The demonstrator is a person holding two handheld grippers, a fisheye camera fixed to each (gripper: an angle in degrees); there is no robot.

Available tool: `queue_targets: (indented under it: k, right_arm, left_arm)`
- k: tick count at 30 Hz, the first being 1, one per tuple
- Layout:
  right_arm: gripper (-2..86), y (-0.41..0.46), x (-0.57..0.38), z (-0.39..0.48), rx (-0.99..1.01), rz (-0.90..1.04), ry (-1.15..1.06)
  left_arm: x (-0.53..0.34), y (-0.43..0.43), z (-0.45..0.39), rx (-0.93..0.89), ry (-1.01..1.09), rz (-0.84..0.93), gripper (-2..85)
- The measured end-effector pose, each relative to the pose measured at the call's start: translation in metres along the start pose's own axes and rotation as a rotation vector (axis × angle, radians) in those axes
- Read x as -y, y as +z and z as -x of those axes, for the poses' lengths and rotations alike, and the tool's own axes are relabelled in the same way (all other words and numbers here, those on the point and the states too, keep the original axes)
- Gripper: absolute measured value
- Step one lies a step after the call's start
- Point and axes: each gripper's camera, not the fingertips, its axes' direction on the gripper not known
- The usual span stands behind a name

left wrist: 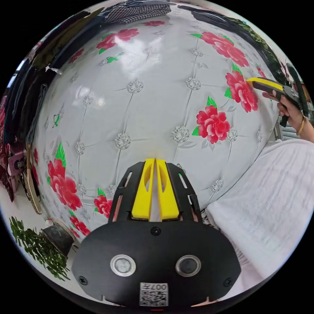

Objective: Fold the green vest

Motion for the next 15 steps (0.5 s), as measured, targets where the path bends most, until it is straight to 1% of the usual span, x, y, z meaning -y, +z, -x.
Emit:
queue_targets:
  k: [2, 4, 5, 6, 8, 9, 11, 12, 13, 14, 15]
  right_arm:
    - [1.7, -0.003, -0.002, -0.027, 0.183, -0.009, 0.063]
    - [3.9, -0.006, -0.003, -0.057, 0.299, -0.033, 0.147]
    - [4.8, -0.016, -0.007, -0.081, 0.276, -0.093, 0.217]
    - [5.3, -0.022, -0.009, -0.094, 0.254, -0.118, 0.244]
    - [6.2, -0.048, -0.019, -0.153, 0.157, -0.213, 0.352]
    - [6.4, -0.054, -0.022, -0.170, 0.127, -0.232, 0.386]
    - [7.0, -0.078, -0.038, -0.238, -0.002, -0.279, 0.540]
    - [7.1, -0.083, -0.042, -0.254, -0.041, -0.289, 0.577]
    - [7.3, -0.093, -0.049, -0.282, -0.127, -0.303, 0.630]
    - [7.4, -0.101, -0.053, -0.304, -0.212, -0.308, 0.651]
    - [7.4, -0.103, -0.054, -0.312, -0.252, -0.305, 0.649]
  left_arm:
    - [0.006, -0.003, -0.013, 0.049, -0.020, 0.035, -0.9]
    - [0.011, -0.004, -0.022, 0.081, -0.035, 0.067, -0.9]
    - [0.015, -0.004, -0.027, 0.100, -0.049, 0.091, -0.9]
    - [0.016, -0.005, -0.030, 0.109, -0.059, 0.102, -0.9]
    - [0.020, -0.006, -0.038, 0.135, -0.109, 0.135, -0.9]
    - [0.020, -0.006, -0.039, 0.140, -0.125, 0.140, -1.0]
    - [0.018, -0.007, -0.046, 0.163, -0.187, 0.149, -1.0]
    - [0.017, -0.007, -0.046, 0.165, -0.209, 0.148, -1.0]
    - [0.013, -0.008, -0.047, 0.164, -0.266, 0.139, -1.0]
    - [0.009, -0.009, -0.047, 0.159, -0.324, 0.129, -1.0]
    - [0.006, -0.009, -0.047, 0.156, -0.354, 0.122, -1.0]
